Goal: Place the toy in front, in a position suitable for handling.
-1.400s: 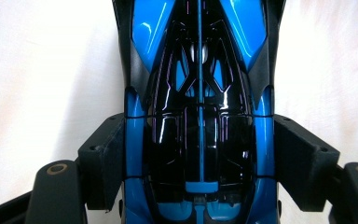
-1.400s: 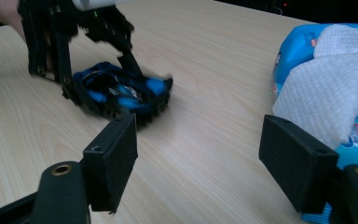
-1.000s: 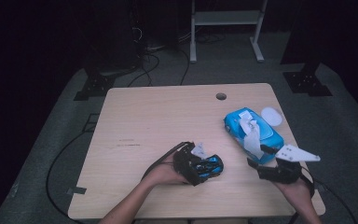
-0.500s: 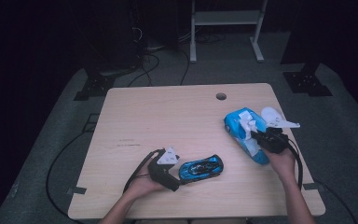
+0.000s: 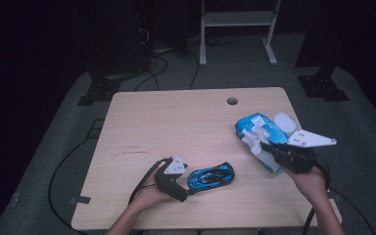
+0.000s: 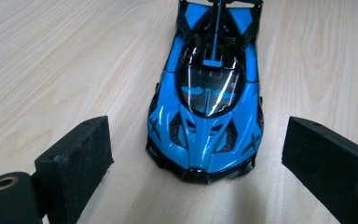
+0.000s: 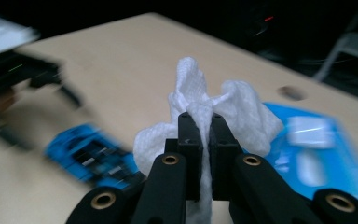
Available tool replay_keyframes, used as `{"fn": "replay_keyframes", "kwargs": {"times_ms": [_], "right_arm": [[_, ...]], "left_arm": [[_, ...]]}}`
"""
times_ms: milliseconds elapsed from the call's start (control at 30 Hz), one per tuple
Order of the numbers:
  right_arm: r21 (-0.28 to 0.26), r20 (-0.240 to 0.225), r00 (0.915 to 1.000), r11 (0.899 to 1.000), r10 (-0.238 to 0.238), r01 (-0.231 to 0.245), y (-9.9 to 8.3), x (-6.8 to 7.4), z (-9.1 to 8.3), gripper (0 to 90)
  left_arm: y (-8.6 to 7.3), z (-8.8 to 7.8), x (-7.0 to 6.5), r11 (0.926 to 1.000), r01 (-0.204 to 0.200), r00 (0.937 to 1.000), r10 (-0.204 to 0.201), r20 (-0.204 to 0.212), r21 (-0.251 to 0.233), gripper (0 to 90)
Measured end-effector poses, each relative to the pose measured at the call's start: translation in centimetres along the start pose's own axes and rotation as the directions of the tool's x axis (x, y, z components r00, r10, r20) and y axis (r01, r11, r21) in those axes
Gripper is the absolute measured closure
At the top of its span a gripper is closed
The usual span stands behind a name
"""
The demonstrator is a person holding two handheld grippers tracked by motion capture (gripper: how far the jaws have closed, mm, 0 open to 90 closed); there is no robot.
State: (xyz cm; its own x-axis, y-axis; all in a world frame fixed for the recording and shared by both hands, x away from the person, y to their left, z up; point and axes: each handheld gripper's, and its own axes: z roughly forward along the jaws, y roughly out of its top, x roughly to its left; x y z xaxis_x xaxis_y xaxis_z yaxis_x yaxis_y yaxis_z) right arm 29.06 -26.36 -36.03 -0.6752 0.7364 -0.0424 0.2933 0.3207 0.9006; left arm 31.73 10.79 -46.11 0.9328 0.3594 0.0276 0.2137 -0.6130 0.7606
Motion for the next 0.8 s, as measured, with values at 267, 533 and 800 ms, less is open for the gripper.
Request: {"fn": "replay_keyframes", "kwargs": {"times_ms": [267,533,800], "right_arm": [[0.278,-0.259,0.9566,0.938,-0.133,0.206,-1.2,6.3,4.1,83.4],[0.363,-0.329,0.9409,0.909,-0.082,0.206,-1.1,6.6,10.7,63.5],[0.325,-0.302,0.9517,0.933,-0.056,0.158,-2.9,5.4,11.5,55.6]], "left_arm": [[0.2,0.6,-0.3,0.9999,-0.009,0.9999,0.009,0.005,0.012,7.8],[0.4,1.3,0.5,1.0000,0.003,0.9999,-0.003,0.011,0.003,7.9],[0.1,2.7,0.7,0.9991,0.014,0.9994,-0.015,0.032,0.040,7.7]]}}
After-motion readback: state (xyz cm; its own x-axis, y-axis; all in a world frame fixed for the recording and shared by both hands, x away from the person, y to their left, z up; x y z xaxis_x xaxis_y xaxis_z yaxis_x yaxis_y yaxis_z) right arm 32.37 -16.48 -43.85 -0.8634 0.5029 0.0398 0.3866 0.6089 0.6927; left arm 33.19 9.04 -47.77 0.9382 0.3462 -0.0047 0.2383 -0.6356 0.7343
